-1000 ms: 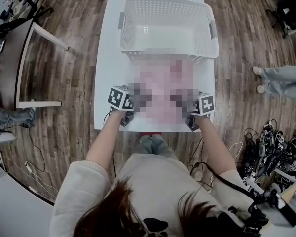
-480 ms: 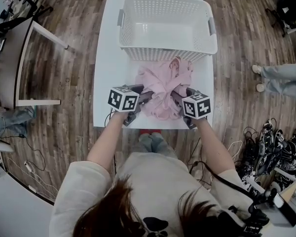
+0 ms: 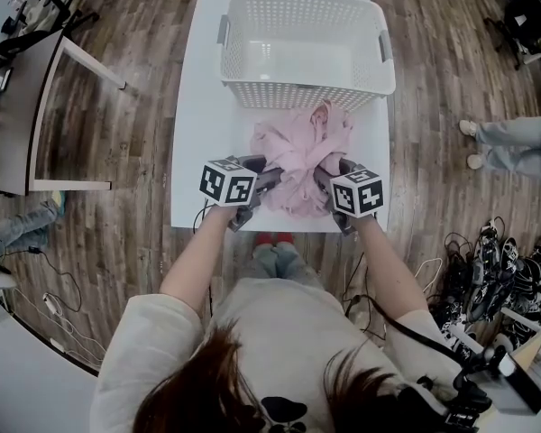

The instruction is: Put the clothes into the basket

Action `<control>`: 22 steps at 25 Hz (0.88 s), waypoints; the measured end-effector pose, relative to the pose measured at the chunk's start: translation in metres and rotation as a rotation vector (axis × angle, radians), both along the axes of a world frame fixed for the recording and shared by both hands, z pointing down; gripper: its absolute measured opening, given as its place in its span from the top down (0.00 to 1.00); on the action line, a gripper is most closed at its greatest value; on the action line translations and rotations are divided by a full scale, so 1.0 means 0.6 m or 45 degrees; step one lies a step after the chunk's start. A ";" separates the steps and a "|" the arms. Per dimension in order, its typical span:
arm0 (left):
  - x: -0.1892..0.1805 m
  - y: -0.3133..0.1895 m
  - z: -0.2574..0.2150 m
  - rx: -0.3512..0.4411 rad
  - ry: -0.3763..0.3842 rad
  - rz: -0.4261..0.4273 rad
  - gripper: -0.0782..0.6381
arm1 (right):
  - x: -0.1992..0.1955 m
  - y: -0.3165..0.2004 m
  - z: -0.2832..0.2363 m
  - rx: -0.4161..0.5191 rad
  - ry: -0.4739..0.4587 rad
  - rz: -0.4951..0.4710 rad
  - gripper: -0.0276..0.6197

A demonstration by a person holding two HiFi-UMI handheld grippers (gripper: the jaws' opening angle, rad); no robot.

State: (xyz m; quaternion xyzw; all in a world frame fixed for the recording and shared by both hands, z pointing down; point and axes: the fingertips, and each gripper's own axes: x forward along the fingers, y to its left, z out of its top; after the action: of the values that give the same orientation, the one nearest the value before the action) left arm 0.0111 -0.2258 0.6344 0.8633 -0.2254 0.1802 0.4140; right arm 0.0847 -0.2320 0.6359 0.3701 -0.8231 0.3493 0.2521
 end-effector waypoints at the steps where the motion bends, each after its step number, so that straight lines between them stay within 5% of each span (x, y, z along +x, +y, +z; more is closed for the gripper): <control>1: 0.000 0.000 0.000 0.000 0.000 0.001 0.64 | -0.001 0.000 0.000 0.000 0.005 -0.003 0.78; 12: 0.003 0.007 -0.050 0.074 0.063 -0.008 0.64 | -0.006 0.002 -0.056 0.101 0.003 0.011 0.78; 22: 0.006 -0.002 -0.206 0.356 0.110 -0.005 0.64 | -0.004 -0.007 -0.213 0.349 -0.048 0.026 0.78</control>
State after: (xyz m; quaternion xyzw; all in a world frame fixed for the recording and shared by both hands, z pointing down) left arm 0.0150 -0.2270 0.5105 0.9191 -0.2318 0.1089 0.2993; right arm 0.0823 -0.2364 0.5080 0.4029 -0.8639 0.2428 0.1801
